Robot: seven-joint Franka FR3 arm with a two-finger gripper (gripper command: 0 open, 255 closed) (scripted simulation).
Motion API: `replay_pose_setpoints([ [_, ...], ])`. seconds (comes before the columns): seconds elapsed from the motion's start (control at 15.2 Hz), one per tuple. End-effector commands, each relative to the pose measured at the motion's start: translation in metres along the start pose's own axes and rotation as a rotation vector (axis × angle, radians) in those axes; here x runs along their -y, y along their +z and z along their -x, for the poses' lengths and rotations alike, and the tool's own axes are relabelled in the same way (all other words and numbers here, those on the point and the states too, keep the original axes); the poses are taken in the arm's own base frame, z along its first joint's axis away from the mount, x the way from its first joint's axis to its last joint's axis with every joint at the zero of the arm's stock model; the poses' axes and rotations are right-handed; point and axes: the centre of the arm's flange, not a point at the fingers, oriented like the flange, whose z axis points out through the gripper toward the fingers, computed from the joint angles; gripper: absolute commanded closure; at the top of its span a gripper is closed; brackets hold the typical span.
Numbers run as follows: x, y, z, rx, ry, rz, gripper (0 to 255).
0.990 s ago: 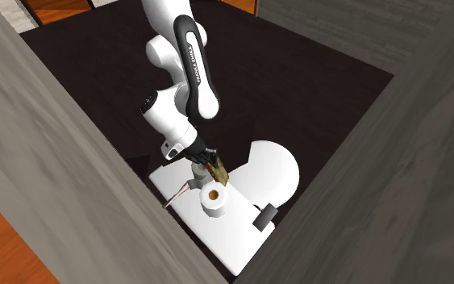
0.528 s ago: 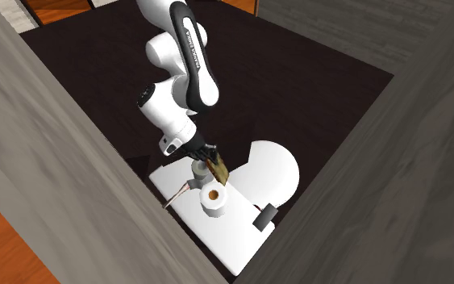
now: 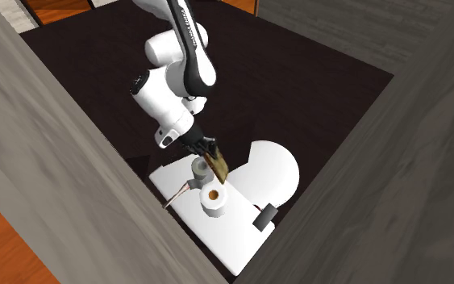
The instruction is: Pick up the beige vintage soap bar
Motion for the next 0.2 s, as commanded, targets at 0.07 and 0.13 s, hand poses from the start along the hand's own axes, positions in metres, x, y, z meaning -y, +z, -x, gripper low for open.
replay_pose_setpoints([
  [0.07, 0.0061, -0.0104, -0.0002, 0.0, 0.0, 0.001, 255],
  [0.13, 0.0061, -0.0104, -0.0002, 0.0, 0.0, 0.001, 255],
])
